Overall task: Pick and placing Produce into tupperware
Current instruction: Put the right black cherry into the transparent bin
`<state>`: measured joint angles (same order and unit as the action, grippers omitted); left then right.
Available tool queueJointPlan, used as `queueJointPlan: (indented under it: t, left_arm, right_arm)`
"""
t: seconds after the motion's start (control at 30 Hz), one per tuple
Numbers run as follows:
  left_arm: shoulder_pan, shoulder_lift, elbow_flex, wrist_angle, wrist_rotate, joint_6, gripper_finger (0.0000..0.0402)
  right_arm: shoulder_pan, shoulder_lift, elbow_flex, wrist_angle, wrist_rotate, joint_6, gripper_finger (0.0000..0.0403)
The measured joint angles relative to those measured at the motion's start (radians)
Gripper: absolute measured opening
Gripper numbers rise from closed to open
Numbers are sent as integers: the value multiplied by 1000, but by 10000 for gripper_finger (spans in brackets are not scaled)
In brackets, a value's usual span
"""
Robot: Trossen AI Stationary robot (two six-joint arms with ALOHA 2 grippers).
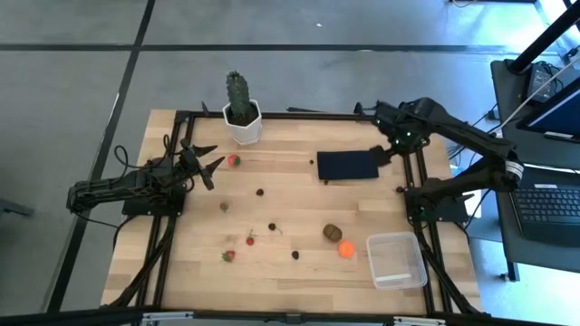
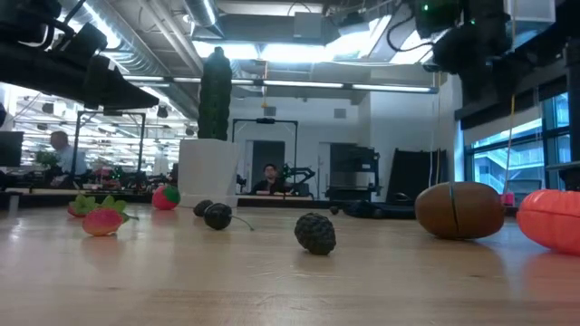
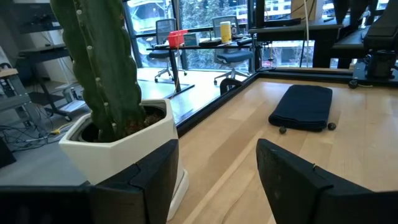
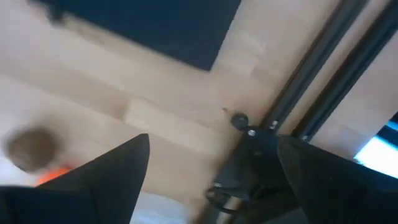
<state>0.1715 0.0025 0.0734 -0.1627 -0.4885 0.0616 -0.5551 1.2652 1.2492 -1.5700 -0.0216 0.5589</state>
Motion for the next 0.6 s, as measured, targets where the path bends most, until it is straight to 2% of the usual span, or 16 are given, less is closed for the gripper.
queueJointPlan:
  t: [0.23, 0.4, 0.6]
  left_arm:
    - [0, 0, 0, 0, 0, 0, 208]
    - [0, 0, 0, 0, 0, 0, 208]
    - [0, 0, 0, 0, 0, 0, 208]
  right_arm:
    - [23, 0, -192, 6, -4, -42, 354]
    - [24, 7, -325, 42, -68, -44, 354]
    - [24, 74, -395, 53, -93, -103, 354]
